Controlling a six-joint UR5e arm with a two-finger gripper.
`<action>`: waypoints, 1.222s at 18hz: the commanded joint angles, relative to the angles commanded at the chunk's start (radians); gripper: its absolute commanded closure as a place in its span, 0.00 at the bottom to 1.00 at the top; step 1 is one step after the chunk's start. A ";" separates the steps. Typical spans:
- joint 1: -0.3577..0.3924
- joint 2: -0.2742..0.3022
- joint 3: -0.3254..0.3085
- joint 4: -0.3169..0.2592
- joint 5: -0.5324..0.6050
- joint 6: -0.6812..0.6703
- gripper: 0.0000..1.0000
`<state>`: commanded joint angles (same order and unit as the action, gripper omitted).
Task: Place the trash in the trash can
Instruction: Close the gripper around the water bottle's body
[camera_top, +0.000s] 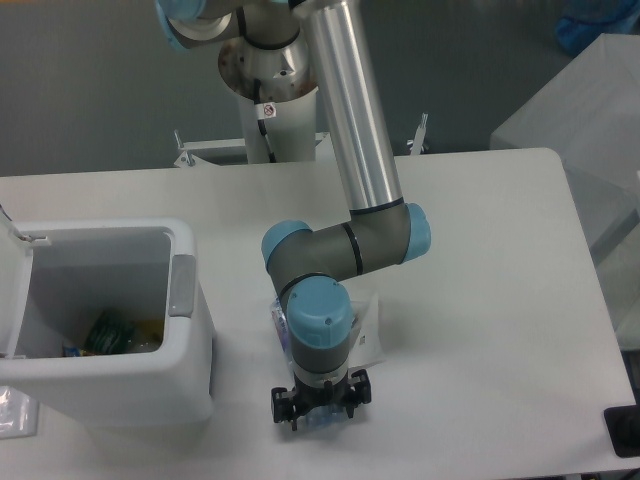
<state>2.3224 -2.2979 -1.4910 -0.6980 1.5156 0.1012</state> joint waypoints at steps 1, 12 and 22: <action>0.000 0.000 0.000 0.000 0.000 0.000 0.11; -0.002 0.005 -0.002 -0.002 0.000 -0.002 0.30; -0.003 0.008 -0.002 -0.003 0.000 -0.002 0.36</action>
<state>2.3194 -2.2902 -1.4926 -0.7010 1.5156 0.0997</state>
